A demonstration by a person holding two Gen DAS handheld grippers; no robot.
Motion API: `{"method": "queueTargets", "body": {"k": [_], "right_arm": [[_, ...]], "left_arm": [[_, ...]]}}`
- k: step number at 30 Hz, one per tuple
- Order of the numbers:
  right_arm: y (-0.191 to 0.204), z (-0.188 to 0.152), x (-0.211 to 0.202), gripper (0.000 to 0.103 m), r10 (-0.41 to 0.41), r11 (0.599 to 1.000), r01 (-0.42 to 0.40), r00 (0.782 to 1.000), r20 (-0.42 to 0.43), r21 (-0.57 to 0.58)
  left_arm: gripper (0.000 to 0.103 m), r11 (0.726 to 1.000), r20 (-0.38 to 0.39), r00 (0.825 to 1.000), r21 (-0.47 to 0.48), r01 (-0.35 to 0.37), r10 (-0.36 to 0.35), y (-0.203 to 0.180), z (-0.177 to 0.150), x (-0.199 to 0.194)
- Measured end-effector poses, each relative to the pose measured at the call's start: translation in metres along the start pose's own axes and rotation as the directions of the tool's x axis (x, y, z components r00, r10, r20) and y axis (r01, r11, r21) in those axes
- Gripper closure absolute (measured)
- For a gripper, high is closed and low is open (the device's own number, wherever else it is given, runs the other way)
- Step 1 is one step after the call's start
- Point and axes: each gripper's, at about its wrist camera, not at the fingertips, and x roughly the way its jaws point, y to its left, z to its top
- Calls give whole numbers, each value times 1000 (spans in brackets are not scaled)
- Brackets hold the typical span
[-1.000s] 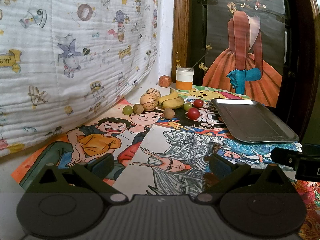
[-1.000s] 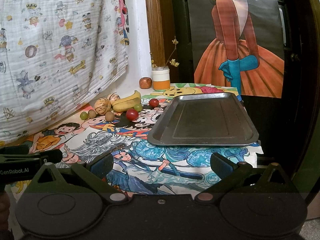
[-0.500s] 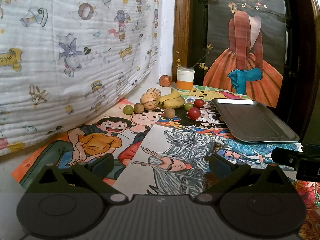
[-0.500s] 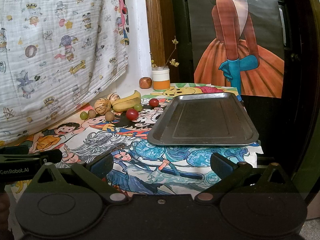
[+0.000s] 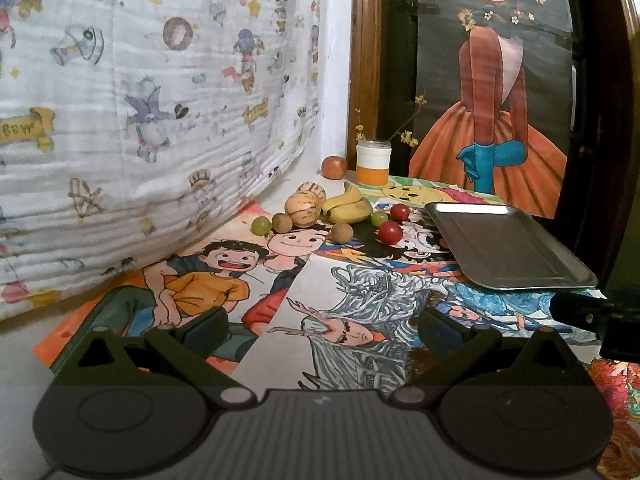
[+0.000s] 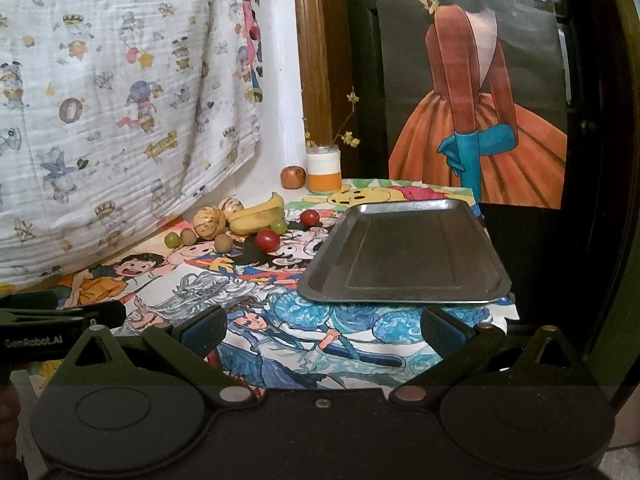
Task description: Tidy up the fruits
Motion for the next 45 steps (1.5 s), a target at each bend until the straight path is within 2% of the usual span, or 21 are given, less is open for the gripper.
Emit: {"method": "queueTargets", "body": {"k": [7,12,21,24,31,37,43,45], "right_arm": [[4,7,-24,0,5,999,-3,999,42,-34],[7,18,-50,0,27,997,-21,997,78,-75],[8,75,-87,0,205,965,-195,978,42,-175],[4,97,-89,0,228,960,-219,973,33,-177],[-18,163,-72,0,303,950,-304,953,-20,-73],[-15,210,-42,0,346,928,-353,935,-75,-118],[-6,230,18,0,429,860,-470,877,-216,-199],[-4,229,43,0,427,838,-486,867,-257,-248]], "left_arm": [[0,1000,15,1000,10,-12,12,0,6,-16],[0,1000,38,999,5,7,-7,7,14,-36],[0,999,106,994,23,34,-36,23,44,-73],[0,999,117,992,38,36,-40,25,54,-78],[0,998,134,990,56,40,-47,33,81,-75],[0,994,119,990,89,63,-74,39,108,-52],[0,983,71,990,141,115,-126,36,125,-13],[0,979,58,989,161,124,-135,34,125,1]]}}
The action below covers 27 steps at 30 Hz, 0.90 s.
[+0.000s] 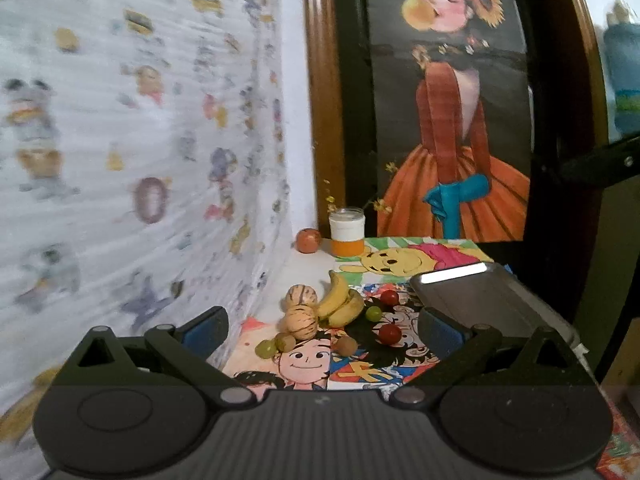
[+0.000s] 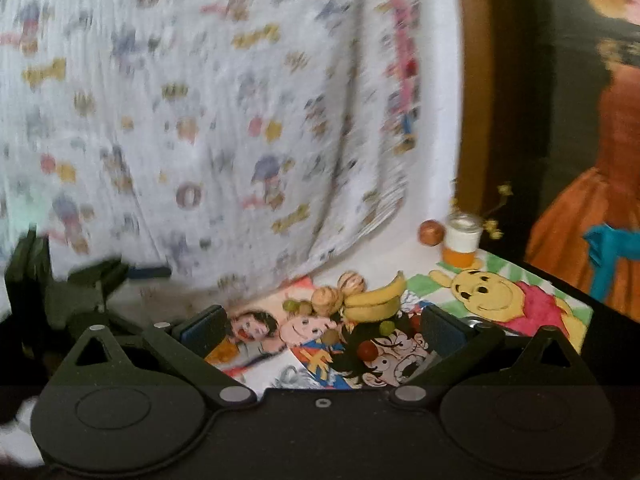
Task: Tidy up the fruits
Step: 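Move both tools toward the fruit pile beside the bananas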
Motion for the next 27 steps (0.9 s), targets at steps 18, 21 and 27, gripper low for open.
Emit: {"method": "queueTargets", "body": {"k": [18,21,27], "right_arm": [[-78,-40,168,3,47,979,-93,969,-244,-182],[-77,-51,185,8,65,969,-121,965,-255,-213],[-70,-62,202,20,81,944,-147,972,-222,-296]], "left_arm": [[0,986,-240,964,86,142,-118,0,-14,163],[3,986,-268,957,85,142,-115,0,-22,179],[15,987,-304,947,89,135,-103,3,-29,198]]}}
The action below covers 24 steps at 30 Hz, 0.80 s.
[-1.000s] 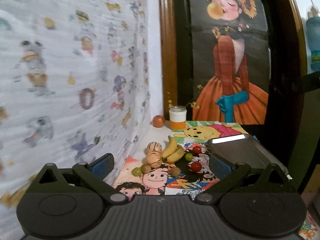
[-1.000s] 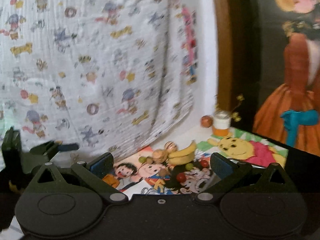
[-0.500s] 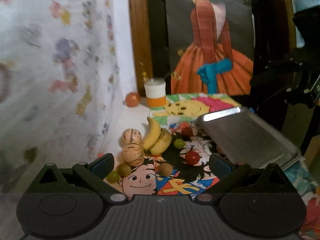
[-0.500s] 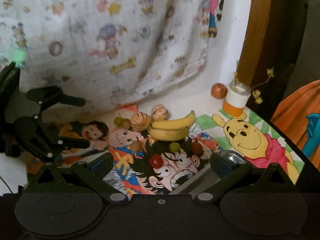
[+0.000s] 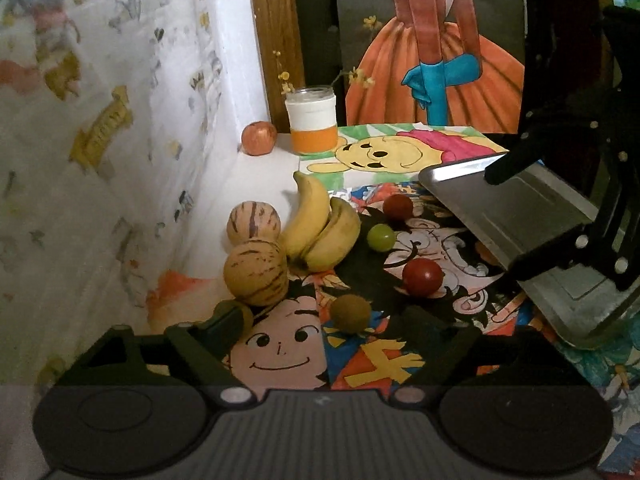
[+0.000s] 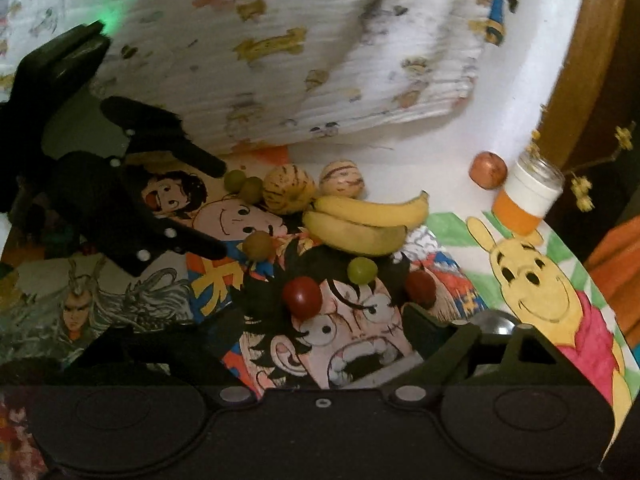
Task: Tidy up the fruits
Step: 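Move both tools toward the fruit pile beside the bananas, then grasp a red cherry tomato with the right tool while the left tool grasps a brown round fruit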
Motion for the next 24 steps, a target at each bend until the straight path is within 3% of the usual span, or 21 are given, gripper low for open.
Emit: {"method": "queueTargets", "body": {"k": [6,14,24], "right_arm": [[-3,0,20,28,27,999,-28,1000,-16,-23],[-7,-4,51,46,87,996,-87,995,-54,-5],[-14,-5,63,52,114,993,-114,992,-45,4]], "left_arm": [[24,1000,-17,1000,10,21,-21,0,3,14],[43,999,-53,997,-10,51,-51,1,3,34],[59,995,-69,993,-32,97,-99,5,3,42]]}}
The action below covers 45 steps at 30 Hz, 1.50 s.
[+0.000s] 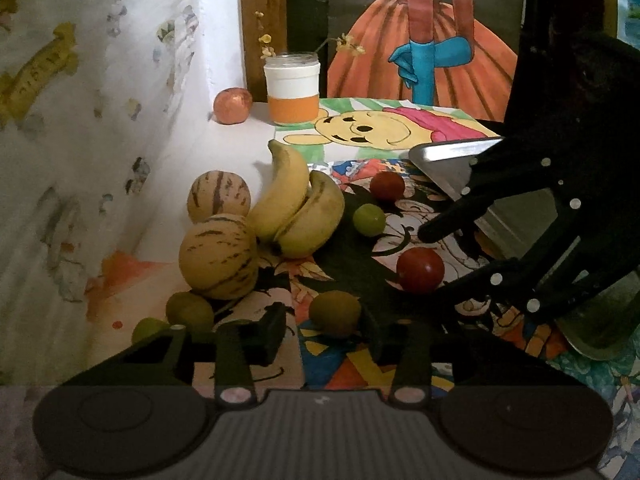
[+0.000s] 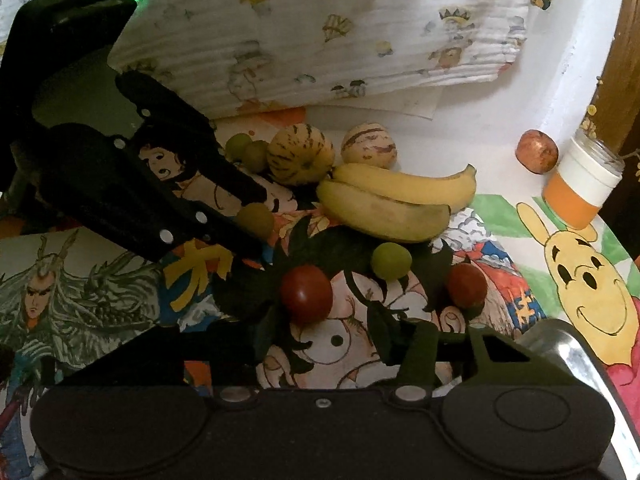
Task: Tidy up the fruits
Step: 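Grasp a red cherry tomato with the right tool while the left tool grasps a brown round fruit, then carry the tomato with the right tool while the left tool carries the brown fruit over the tray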
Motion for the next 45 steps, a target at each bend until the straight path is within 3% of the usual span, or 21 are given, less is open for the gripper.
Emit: {"method": "queueTargets", "body": {"k": [8,11,24,36,45], "right_arm": [[-1,1,7,65,34,999,-34,999,19,17],[-1,1,8,70,40,999,-40,999,28,22],[-7,-12,-7,71,5,993,-13,997,74,114],[-52,-39,-63,71,-211,941,166,969,127,295],[-98,-75,-87,71,-401,825,339,915,47,452]], "left_arm": [[72,999,-5,1000,-32,17,-17,4,2,2],[72,999,-6,1000,-47,21,-21,6,2,2],[72,987,-7,1000,-158,7,-8,5,8,-1],[72,975,118,992,-211,66,-41,-32,51,2],[72,966,128,987,-228,122,-95,-69,76,36]]}}
